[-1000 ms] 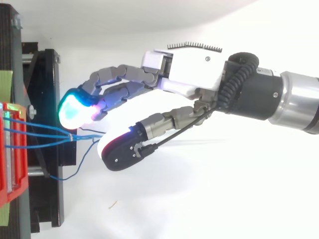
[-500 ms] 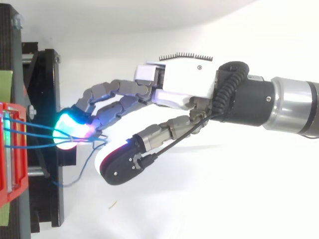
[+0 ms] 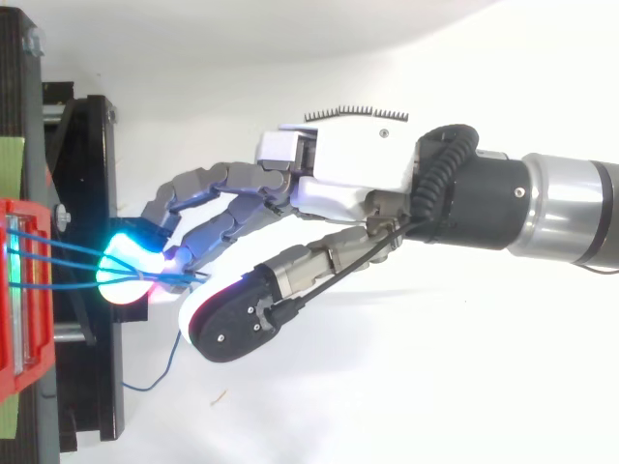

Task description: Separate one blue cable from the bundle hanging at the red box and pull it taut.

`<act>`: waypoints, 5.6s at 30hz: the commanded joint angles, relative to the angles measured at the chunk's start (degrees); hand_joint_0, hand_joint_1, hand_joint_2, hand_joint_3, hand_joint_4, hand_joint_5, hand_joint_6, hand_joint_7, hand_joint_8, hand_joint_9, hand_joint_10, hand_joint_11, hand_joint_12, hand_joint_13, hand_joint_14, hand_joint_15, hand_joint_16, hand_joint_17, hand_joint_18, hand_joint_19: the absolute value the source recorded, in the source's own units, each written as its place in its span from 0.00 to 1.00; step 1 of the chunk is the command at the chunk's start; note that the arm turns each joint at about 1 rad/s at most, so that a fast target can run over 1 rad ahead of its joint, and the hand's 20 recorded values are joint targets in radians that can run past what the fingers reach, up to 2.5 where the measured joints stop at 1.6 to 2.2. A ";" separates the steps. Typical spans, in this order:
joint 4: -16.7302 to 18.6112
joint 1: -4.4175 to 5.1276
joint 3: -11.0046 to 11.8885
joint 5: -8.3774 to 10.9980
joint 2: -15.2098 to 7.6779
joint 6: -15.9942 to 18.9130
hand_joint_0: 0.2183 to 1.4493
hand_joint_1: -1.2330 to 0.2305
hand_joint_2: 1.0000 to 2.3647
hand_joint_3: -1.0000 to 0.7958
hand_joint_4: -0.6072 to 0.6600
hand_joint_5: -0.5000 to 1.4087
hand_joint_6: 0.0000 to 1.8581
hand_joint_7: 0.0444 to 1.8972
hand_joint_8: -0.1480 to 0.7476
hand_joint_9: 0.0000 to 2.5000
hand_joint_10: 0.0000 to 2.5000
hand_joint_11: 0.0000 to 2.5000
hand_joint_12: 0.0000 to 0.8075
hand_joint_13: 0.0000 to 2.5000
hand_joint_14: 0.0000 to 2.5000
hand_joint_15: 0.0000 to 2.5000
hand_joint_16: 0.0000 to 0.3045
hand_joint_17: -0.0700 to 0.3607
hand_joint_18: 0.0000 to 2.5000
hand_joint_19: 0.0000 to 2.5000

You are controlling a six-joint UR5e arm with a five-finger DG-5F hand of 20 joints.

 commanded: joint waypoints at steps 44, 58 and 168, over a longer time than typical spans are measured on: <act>0.42 -0.72 1.53 -1.42 0.40 -0.61 0.36 0.37 0.01 0.40 0.67 0.19 0.27 0.55 0.49 0.32 0.00 0.15 0.36 0.28 0.00 0.09 0.09 0.30 0.21 0.08; 0.33 -0.19 1.53 -1.50 0.40 -1.84 0.36 0.36 0.01 0.42 0.63 0.20 0.28 0.64 0.50 0.32 0.00 0.17 0.36 0.30 0.00 0.10 0.09 0.30 0.22 0.09; -6.44 -1.51 1.44 -1.77 4.89 -11.25 0.32 0.39 0.01 0.35 0.54 0.18 0.48 0.55 0.52 0.38 0.01 0.35 0.43 0.37 0.01 0.20 0.13 0.37 0.33 0.21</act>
